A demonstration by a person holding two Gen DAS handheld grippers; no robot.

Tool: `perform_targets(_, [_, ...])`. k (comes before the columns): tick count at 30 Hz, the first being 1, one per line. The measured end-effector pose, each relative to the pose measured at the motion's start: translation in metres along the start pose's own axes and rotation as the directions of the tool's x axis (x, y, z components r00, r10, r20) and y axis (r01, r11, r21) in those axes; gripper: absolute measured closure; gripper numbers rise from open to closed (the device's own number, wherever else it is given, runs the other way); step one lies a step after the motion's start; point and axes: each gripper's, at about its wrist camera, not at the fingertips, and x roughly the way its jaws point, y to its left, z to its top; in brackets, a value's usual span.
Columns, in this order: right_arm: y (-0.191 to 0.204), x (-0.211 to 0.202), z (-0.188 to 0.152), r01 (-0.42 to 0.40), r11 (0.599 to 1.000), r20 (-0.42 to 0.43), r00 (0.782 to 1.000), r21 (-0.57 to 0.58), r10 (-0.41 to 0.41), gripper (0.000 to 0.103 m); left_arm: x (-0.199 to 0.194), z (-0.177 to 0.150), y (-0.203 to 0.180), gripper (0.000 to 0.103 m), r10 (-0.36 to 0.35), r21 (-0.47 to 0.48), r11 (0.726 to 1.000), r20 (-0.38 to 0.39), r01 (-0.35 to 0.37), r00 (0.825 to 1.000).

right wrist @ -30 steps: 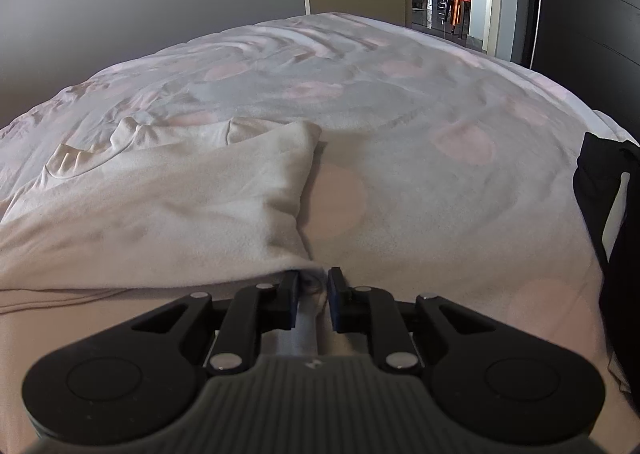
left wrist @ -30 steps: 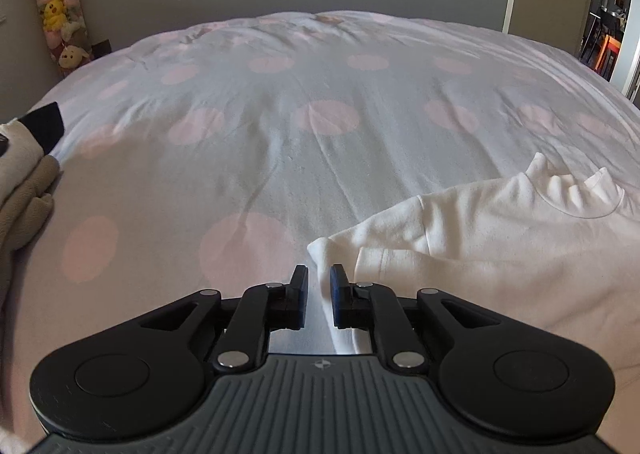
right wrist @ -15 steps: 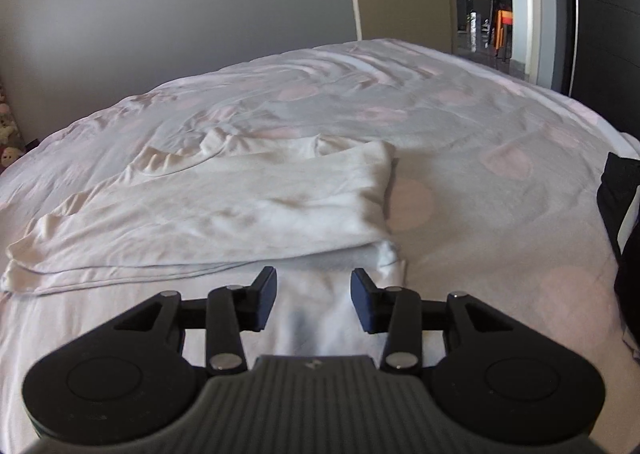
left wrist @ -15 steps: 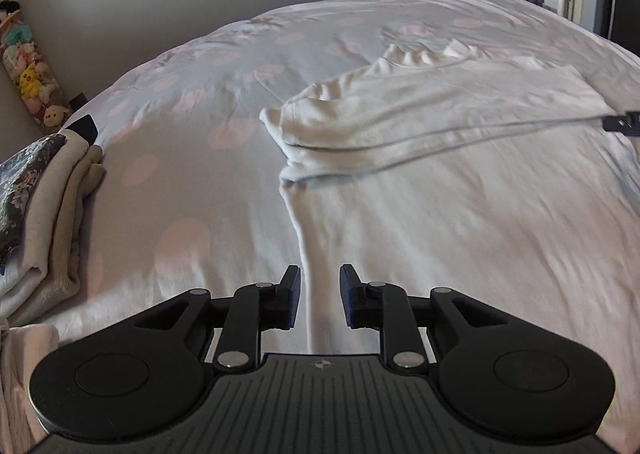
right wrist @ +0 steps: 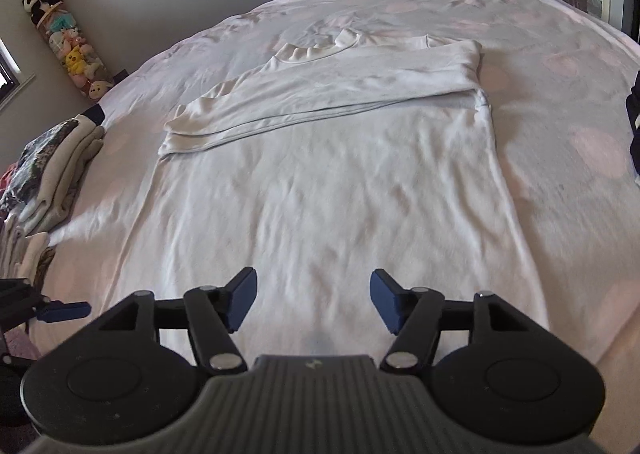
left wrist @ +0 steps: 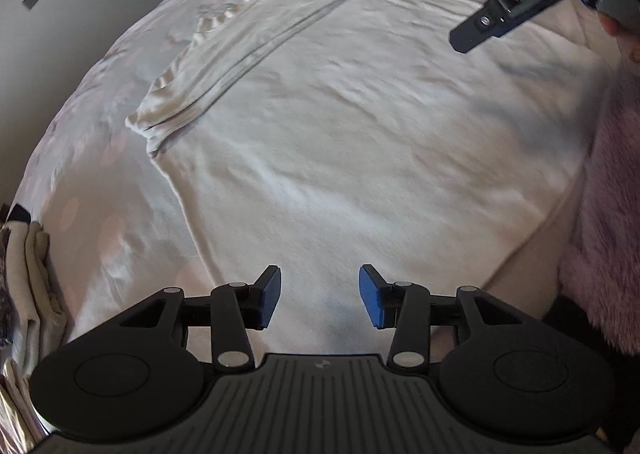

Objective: Fold clothes

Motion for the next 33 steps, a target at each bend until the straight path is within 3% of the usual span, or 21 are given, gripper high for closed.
perform_targets(4, [0.009,-0.013,-0.025,-0.012,1.000,-0.019,1.000,-0.011,0.012,0.037,-0.002,-0.009,-0.029,0.056,0.005,0.167,0.986,-0.011,-0.004,1.000])
perform_targets(8, [0.020,-0.020,-0.031,0.003,0.997,0.024,1.000,-0.078,-0.001,0.037,0.008,-0.014,-0.048,0.054,0.017,0.275,0.961,-0.059,0.000,0.998])
perform_targets(12, [0.022,-0.020,-0.032,0.015,0.996,0.023,1.000,-0.089,-0.013,0.035,0.022,-0.019,-0.058,0.054,-0.001,0.335,0.941,-0.118,0.041,0.993])
perform_targets(15, [0.023,-0.017,-0.032,0.031,0.995,0.011,0.999,-0.099,-0.030,0.035,0.035,-0.020,-0.067,0.054,0.046,0.387,0.922,-0.164,0.021,0.985])
perform_targets(18, [0.026,-0.017,-0.033,0.048,0.992,0.008,0.999,-0.120,-0.048,0.034,0.045,-0.016,-0.069,0.057,0.094,0.382,0.924,-0.188,-0.016,0.978])
perform_targets(22, [0.030,-0.019,-0.036,0.054,0.987,0.009,0.999,-0.152,-0.053,0.034,0.047,-0.012,-0.055,0.097,0.090,0.275,0.961,-0.188,-0.036,0.978])
perform_targets(25, [0.033,-0.019,-0.037,0.045,0.983,0.007,0.999,-0.179,-0.045,0.034,0.043,-0.010,-0.036,0.099,0.060,0.145,0.989,-0.174,-0.035,0.983])
perform_targets(28, [0.039,-0.019,-0.038,0.027,0.976,0.000,1.000,-0.214,-0.028,0.034,0.035,-0.010,-0.016,0.099,0.004,0.014,1.000,-0.126,-0.003,0.992])
perform_targets(33, [0.062,-0.015,-0.047,-0.063,0.927,-0.069,0.997,-0.371,0.040,0.032,0.028,-0.013,0.020,0.099,-0.071,-0.220,0.974,-0.050,0.058,0.996])
